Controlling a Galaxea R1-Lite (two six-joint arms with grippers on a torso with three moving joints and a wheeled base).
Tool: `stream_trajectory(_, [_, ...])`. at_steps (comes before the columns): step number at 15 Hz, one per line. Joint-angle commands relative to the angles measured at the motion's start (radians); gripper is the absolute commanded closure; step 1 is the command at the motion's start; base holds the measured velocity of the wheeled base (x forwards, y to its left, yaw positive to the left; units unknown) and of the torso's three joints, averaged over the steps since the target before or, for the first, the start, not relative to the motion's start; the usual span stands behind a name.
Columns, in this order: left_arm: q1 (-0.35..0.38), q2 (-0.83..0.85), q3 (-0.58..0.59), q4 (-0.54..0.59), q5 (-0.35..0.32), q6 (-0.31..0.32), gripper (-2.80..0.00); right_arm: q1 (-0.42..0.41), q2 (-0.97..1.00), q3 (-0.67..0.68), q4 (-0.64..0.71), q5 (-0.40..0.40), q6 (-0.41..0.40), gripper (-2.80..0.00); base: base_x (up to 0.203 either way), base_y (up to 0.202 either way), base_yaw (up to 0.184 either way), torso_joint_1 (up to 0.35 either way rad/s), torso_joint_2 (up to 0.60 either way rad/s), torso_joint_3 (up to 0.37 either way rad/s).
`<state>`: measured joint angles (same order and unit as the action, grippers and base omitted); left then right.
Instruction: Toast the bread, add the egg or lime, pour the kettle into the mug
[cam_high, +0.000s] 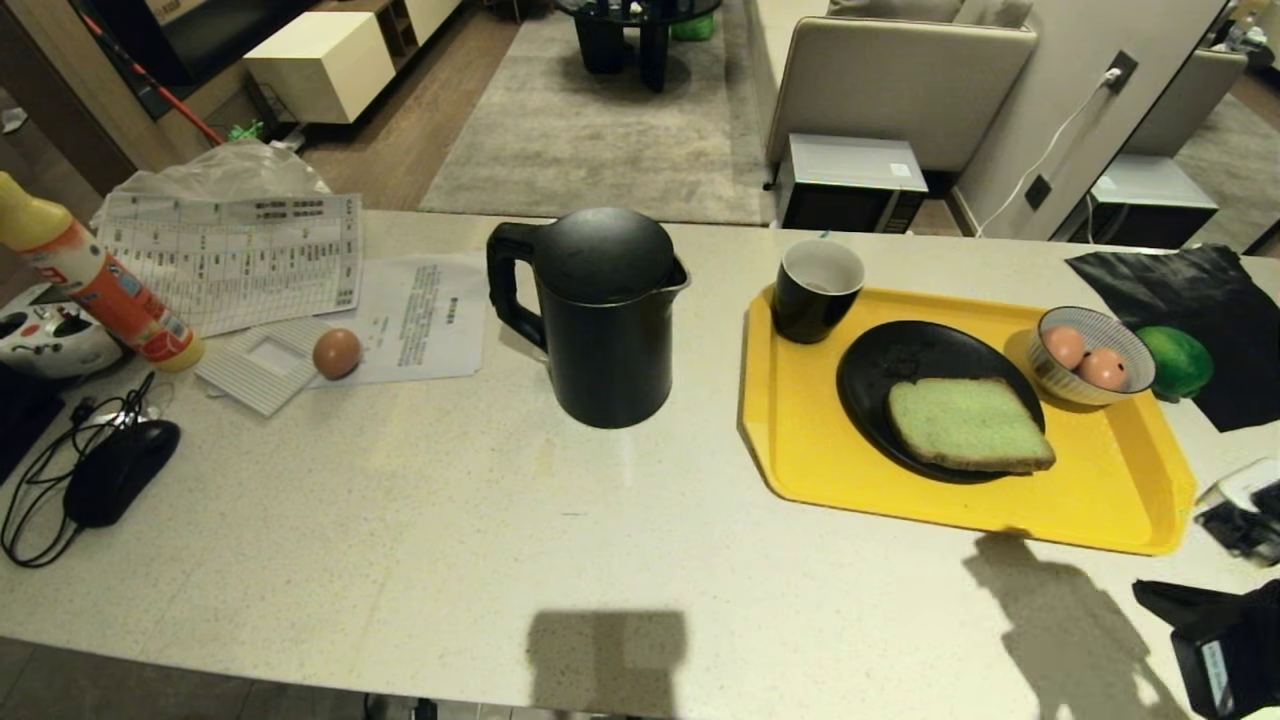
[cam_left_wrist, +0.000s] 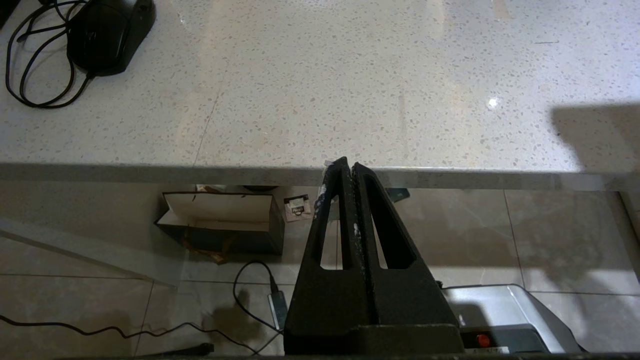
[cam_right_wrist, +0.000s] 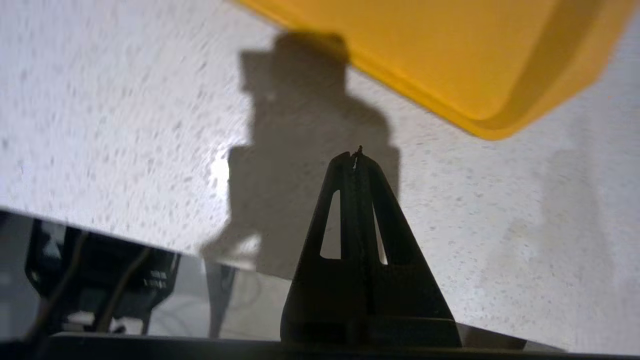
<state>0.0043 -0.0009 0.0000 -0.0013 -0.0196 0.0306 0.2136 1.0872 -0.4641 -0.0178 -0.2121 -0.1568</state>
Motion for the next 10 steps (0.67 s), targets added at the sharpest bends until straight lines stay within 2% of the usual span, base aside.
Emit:
stream_trajectory(1, [0.000, -0.001, 0.000, 0.000, 0.000, 0.000, 0.00, -0.062, -0.110, -0.047, 0.001, 0.006, 0.064, 0.00, 0.000, 0.000, 0.000, 0.000, 0.00, 0.000])
stream_trajectory(6, [0.000, -0.001, 0.000, 0.000, 0.000, 0.000, 0.00, -0.068, -0.339, -0.039, 0.003, 0.024, 0.190, 0.00, 0.000, 0.000, 0.000, 0.000, 0.00, 0.000])
stream_trajectory(10, [0.000, -0.001, 0.000, 0.000, 0.000, 0.000, 0.00, -0.068, -0.576, 0.040, 0.024, -0.004, 0.212, 0.00, 0.000, 0.000, 0.000, 0.000, 0.00, 0.000])
